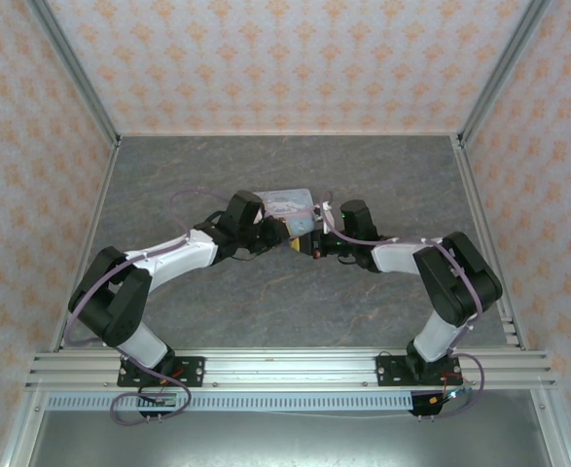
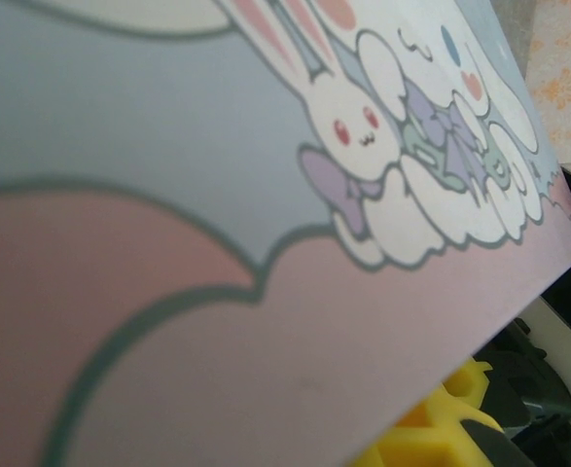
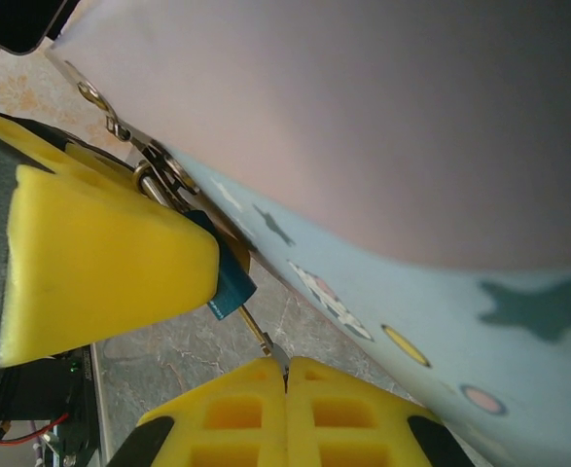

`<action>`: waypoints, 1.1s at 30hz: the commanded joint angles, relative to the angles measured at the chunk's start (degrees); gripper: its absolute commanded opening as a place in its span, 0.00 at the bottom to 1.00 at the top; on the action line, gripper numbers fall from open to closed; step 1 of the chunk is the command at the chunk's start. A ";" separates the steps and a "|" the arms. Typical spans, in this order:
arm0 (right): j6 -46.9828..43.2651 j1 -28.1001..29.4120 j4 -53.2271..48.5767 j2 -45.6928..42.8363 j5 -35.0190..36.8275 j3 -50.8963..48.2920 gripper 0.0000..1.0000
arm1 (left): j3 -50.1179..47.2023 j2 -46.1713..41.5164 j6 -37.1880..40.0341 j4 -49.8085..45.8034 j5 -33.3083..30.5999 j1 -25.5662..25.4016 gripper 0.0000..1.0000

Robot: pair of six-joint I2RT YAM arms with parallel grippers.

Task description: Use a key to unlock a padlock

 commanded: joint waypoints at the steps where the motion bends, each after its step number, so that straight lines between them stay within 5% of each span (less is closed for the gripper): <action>1: -1.92 -1.01 7.79 -3.89 1.61 2.69 0.00 | 0.83 0.90 3.26 -5.86 6.97 -3.85 0.04; 16: -8.56 -0.55 1.38 -7.54 5.01 2.27 0.00 | 1.95 2.31 3.31 -8.06 7.75 -3.85 0.04; 33: -8.58 0.41 6.82 -4.40 3.09 2.59 0.00 | 2.70 3.70 1.34 -6.51 11.80 -3.86 0.04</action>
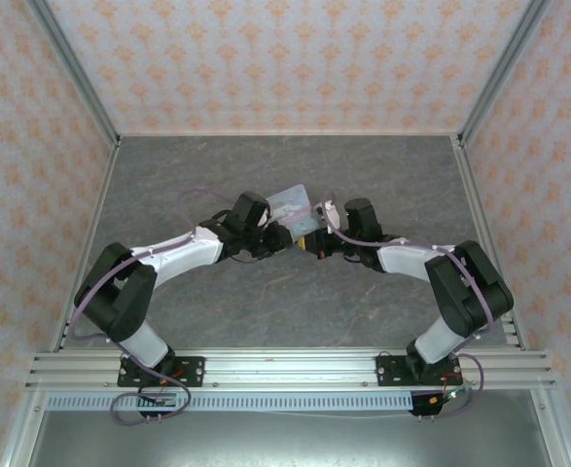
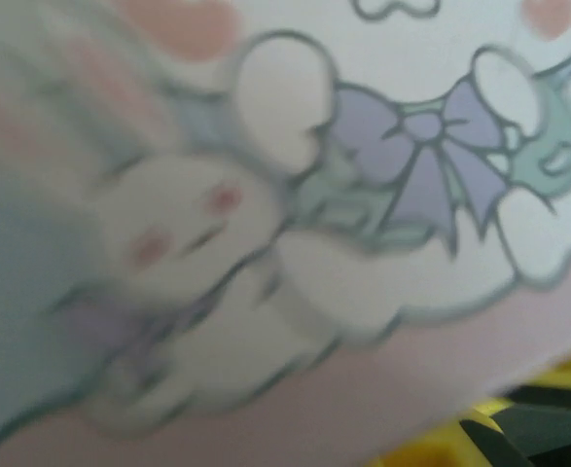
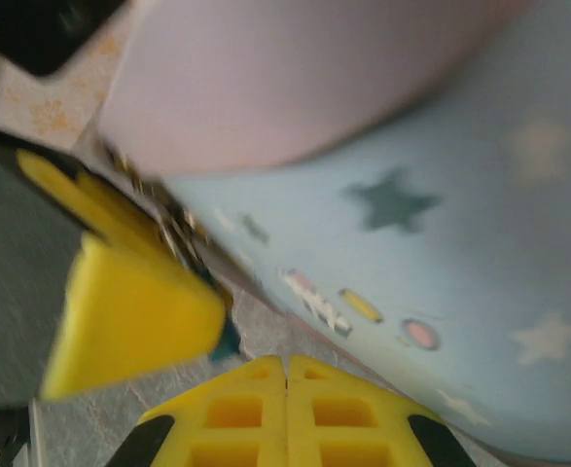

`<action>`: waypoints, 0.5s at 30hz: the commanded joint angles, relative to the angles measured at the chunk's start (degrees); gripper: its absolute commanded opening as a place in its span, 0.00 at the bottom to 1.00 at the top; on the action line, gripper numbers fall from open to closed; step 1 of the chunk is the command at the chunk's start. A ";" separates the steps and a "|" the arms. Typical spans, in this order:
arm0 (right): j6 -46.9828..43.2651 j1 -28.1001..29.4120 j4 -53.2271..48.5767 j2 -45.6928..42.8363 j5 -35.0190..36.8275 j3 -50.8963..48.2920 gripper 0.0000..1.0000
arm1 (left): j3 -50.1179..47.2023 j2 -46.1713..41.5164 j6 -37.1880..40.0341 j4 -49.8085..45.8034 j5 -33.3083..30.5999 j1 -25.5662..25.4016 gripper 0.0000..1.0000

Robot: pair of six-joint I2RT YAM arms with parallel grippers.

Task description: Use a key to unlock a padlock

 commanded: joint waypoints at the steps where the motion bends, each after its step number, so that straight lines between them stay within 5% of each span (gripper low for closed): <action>1: 0.03 0.78 12.07 0.11 -2.05 2.73 0.00 | 0.36 1.31 -0.18 -0.48 8.22 -2.79 0.04; 15: -1.12 -0.56 8.61 -0.81 1.08 -1.74 0.00 | -1.39 0.26 -2.86 0.10 2.77 -2.65 0.03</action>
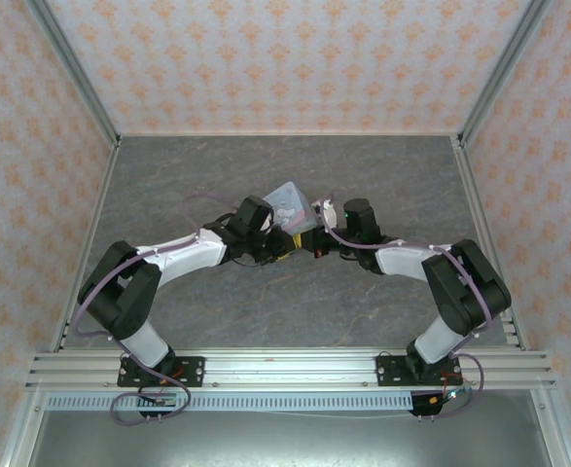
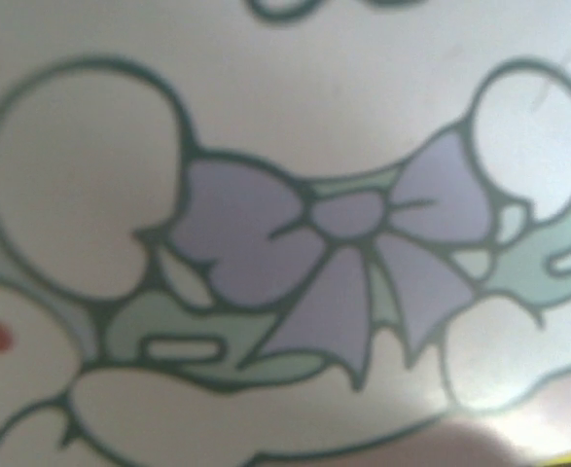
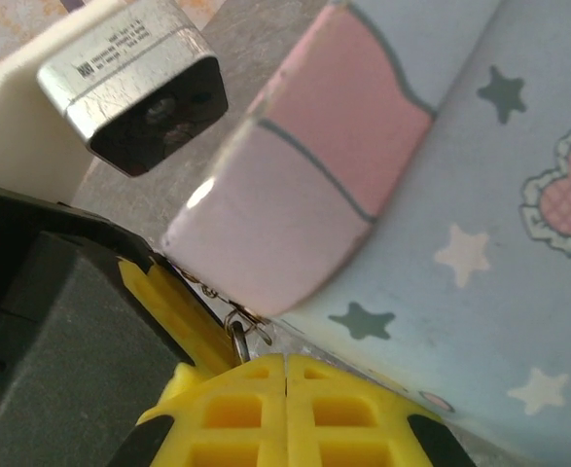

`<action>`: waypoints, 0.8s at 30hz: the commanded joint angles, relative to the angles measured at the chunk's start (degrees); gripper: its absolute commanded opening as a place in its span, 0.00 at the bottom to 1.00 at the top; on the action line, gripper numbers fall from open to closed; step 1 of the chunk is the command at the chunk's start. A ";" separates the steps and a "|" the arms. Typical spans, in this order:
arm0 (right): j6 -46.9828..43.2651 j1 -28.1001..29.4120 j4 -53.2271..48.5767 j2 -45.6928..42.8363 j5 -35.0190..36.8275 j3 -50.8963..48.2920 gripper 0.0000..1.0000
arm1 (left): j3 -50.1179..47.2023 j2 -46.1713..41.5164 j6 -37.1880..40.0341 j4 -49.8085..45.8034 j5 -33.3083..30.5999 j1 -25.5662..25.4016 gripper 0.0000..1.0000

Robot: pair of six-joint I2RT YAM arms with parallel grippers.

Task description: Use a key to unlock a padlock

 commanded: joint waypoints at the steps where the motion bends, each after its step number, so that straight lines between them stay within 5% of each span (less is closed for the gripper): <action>1: -1.60 -1.58 2.16 -2.43 1.94 -0.62 0.00 | -0.62 -0.74 0.39 -0.81 1.58 -1.40 0.03; 24: 0.30 -3.19 -9.52 -17.01 4.88 -3.24 0.00 | -4.19 2.77 0.08 3.11 -2.01 -0.19 0.05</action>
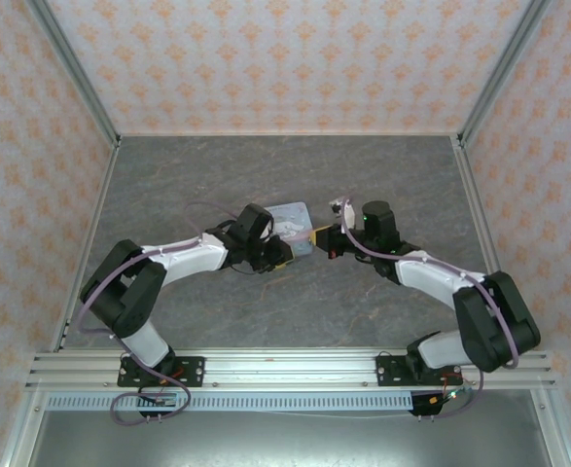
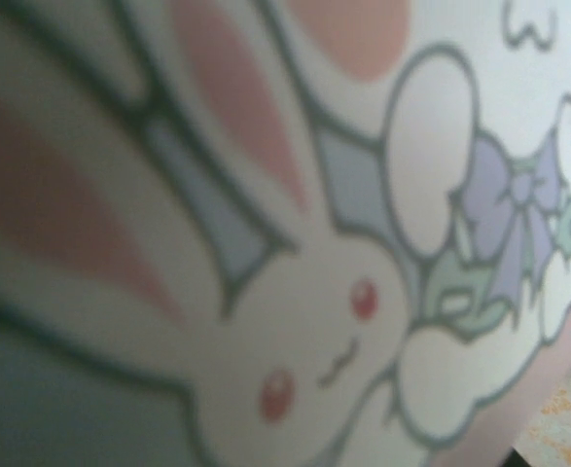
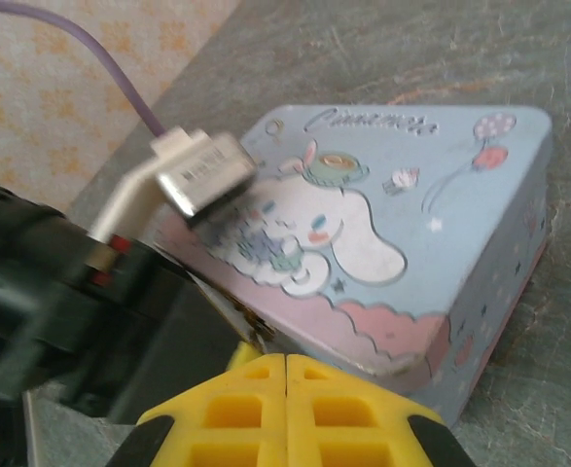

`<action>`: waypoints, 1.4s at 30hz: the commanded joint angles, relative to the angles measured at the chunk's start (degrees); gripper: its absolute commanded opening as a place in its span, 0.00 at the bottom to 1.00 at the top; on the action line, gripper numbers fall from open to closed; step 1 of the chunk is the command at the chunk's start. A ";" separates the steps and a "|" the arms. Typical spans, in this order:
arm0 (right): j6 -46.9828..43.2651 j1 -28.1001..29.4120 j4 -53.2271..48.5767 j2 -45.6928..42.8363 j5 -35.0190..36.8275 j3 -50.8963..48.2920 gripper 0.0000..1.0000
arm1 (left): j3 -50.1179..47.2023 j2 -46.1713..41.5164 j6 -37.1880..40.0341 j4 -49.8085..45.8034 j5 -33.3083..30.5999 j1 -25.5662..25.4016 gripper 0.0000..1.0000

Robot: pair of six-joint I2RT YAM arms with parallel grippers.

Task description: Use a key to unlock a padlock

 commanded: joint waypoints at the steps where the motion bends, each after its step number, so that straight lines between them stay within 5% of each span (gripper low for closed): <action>1: 1.67 -0.28 -3.04 -2.76 1.37 1.47 0.00 | -0.80 1.50 0.21 2.51 -2.15 -0.17 0.06; 7: 4.19 -0.19 -8.46 -5.02 3.28 4.16 0.00 | -1.03 4.17 0.62 4.83 -3.05 -0.89 0.14; 14: 8.44 -0.18 -15.17 -7.22 4.70 7.88 0.00 | -3.49 0.85 4.08 5.08 -7.71 -0.98 0.47; 19: 9.96 -0.17 -22.56 -9.42 5.42 11.50 0.00 | -4.58 -5.20 8.63 3.87 -11.04 -0.98 0.61; 27: 16.84 -0.22 -32.32 -15.53 1.22 18.30 0.00 | -11.72 -25.99 28.60 17.28 -12.34 -3.01 0.70; 32: 19.28 0.27 -37.78 -17.57 -0.64 23.24 0.00 | -19.65 -36.87 41.40 34.12 -14.99 -5.43 0.76; 42: 21.64 6.53 -36.42 -14.90 -2.97 30.05 0.00 | -16.17 -36.62 53.89 38.48 -11.97 -10.29 0.81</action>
